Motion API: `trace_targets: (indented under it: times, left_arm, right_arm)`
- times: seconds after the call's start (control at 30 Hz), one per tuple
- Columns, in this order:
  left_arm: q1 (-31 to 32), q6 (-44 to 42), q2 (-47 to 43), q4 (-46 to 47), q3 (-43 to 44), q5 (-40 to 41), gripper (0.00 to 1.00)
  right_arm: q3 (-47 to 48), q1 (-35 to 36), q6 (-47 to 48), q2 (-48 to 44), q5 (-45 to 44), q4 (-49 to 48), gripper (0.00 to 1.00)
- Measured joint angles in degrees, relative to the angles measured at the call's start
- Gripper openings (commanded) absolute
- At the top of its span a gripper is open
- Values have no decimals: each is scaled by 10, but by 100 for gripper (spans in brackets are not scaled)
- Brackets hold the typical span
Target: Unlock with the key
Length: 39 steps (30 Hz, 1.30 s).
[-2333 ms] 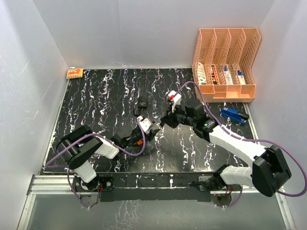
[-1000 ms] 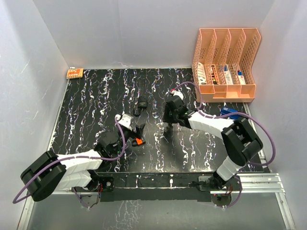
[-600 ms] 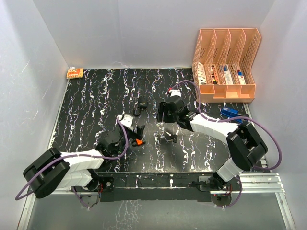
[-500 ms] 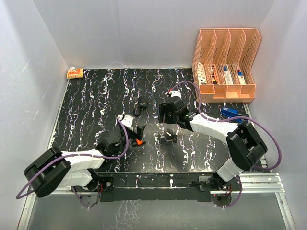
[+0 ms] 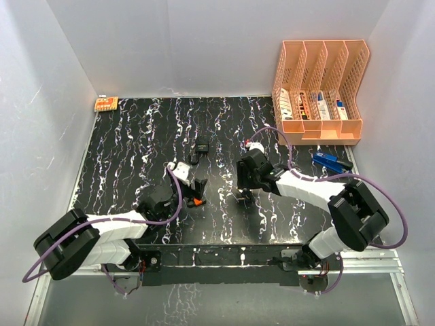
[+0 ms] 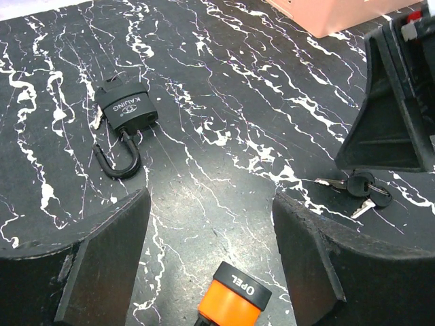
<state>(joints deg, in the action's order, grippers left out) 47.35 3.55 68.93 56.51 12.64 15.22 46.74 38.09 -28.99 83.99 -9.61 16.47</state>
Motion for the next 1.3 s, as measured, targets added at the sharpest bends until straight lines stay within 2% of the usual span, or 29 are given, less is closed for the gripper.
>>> trace_targets:
  times: [0.23,0.87,1.3]
  left_arm:
    - [0,5,0,0,0,-3,71]
    - [0,6,12,0,5,-5,70]
    - [0,6,22,0,5,-5,70]
  right_arm:
    - [-28,0,19,0,19,-6,42]
    - [-44,1,49,17,55,-47,39]
    - [-44,16,54,36,34,-61,16]
